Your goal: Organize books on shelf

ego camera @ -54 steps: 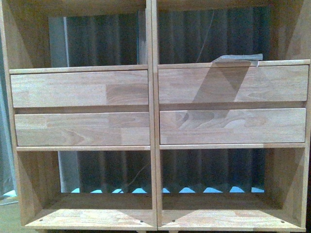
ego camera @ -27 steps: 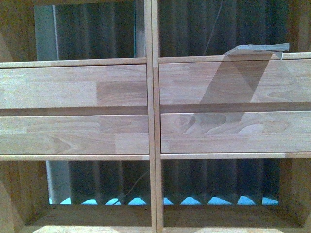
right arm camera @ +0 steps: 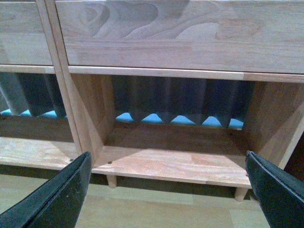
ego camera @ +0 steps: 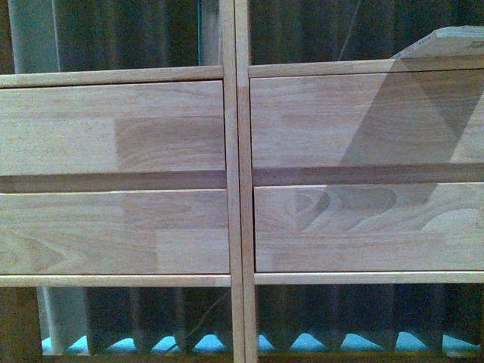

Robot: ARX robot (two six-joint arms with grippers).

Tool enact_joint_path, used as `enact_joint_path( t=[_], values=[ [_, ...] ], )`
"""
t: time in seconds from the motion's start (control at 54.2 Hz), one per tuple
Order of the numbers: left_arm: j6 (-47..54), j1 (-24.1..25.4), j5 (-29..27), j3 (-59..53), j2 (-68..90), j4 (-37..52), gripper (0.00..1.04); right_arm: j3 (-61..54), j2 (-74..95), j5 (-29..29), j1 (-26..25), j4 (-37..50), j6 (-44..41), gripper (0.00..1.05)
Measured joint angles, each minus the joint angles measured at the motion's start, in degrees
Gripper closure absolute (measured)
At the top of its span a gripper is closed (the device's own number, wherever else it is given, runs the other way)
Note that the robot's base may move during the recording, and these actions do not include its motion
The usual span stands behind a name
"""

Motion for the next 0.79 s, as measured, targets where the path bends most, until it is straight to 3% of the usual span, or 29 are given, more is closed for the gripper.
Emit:
enact_joint_path(
  t=[0.794],
  values=[
    [0.0,0.0,0.0,0.0,0.0,0.0,0.07,0.0,0.0,-0.1,0.0,0.0,0.0,0.07]
  ],
)
